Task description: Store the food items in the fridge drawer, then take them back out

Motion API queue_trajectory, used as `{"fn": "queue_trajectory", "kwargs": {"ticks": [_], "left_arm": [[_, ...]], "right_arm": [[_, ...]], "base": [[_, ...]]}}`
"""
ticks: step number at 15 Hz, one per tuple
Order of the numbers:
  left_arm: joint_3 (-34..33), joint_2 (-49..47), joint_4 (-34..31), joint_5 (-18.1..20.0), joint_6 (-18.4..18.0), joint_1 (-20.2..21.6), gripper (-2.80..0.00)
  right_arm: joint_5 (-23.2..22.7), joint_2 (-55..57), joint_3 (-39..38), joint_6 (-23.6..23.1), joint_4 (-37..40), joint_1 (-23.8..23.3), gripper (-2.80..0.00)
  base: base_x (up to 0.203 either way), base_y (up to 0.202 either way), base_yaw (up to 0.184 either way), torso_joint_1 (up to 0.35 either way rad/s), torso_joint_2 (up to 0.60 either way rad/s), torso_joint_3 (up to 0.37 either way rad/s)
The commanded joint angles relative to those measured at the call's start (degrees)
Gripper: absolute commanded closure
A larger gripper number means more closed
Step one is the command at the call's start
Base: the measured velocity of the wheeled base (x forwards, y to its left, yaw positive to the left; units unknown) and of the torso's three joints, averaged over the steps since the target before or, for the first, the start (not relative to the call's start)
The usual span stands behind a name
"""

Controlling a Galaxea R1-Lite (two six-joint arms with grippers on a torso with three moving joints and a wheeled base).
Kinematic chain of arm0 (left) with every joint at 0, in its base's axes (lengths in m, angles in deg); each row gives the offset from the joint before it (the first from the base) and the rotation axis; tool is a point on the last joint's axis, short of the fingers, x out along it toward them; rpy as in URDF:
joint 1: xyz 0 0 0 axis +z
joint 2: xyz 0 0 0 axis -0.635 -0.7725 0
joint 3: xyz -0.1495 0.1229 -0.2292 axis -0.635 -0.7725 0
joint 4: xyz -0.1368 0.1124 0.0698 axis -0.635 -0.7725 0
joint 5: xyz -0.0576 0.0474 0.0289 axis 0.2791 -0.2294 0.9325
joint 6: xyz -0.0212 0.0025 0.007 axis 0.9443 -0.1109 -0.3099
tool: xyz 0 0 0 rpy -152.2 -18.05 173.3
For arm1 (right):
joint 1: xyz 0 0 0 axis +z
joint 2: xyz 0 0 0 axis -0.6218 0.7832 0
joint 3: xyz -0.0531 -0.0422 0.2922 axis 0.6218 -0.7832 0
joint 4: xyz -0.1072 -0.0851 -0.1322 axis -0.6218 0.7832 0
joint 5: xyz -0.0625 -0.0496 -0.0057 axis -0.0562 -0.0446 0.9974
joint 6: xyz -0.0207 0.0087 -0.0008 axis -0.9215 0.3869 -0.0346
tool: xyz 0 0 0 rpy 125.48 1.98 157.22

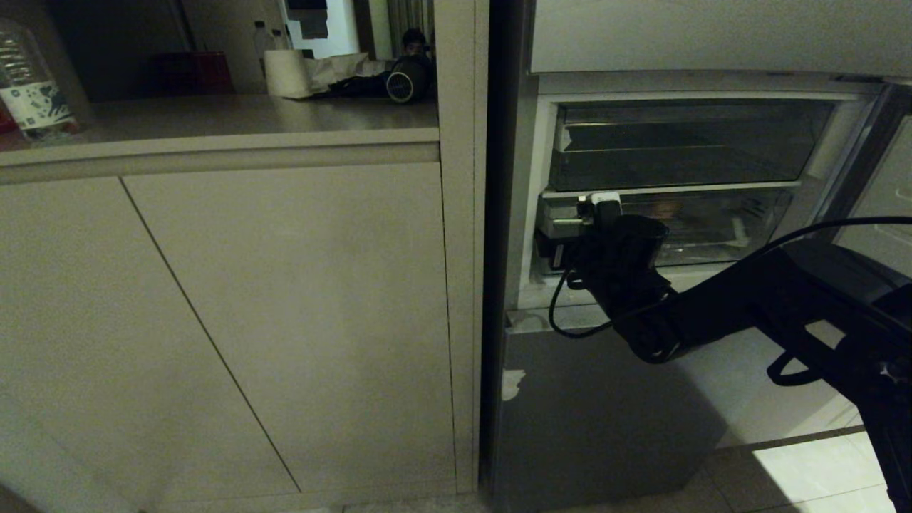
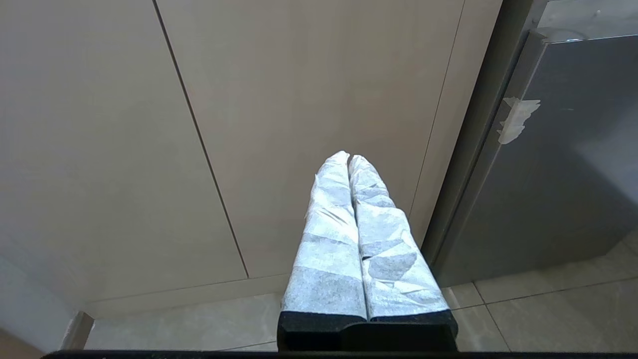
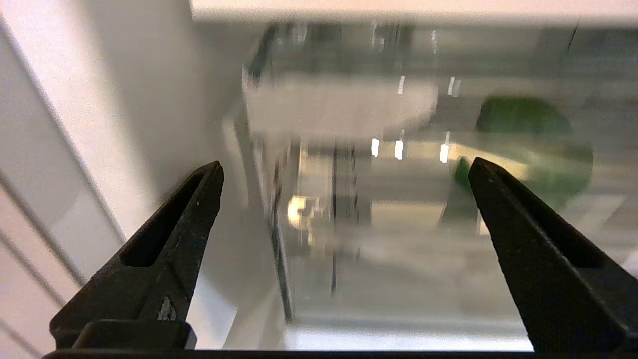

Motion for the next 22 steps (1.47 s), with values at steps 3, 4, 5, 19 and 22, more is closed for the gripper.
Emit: {"fn": "queue_trajectory", "kwargs": {"ticks": [3, 4, 5, 19, 22], "left_arm": [[0.0, -0.1, 0.0, 0.0, 0.0, 0.0, 0.00], [0.0, -0.1, 0.0, 0.0, 0.0, 0.0, 0.00], [0.0, -0.1, 0.0, 0.0, 0.0, 0.0, 0.00], [0.0, -0.1, 0.0, 0.0, 0.0, 0.0, 0.00], [0.0, -0.1, 0.0, 0.0, 0.0, 0.0, 0.00]], "right_arm": [[0.1, 0.9, 3.7, -0.2, 1.0, 0.0, -2.80], [0.1, 1.5, 4.3, -0.1, 1.0, -0.1, -2.80], [0.1, 1.5, 4.3, -0.1, 1.0, 0.0, -2.80], [1.5, 2.1, 8.6, -0.3, 5.6, 4.5, 0.00], [1.7, 1.9, 8.1, -0.3, 5.6, 4.7, 0.00]], "base": [[0.000, 0.000, 0.000, 0.000, 0.00, 0.000], [0.000, 0.000, 0.000, 0.000, 0.00, 0.000], [0.000, 0.000, 0.000, 0.000, 0.00, 0.000], [0.000, 0.000, 0.000, 0.000, 0.00, 0.000], [0.000, 0.000, 0.000, 0.000, 0.00, 0.000]]}}
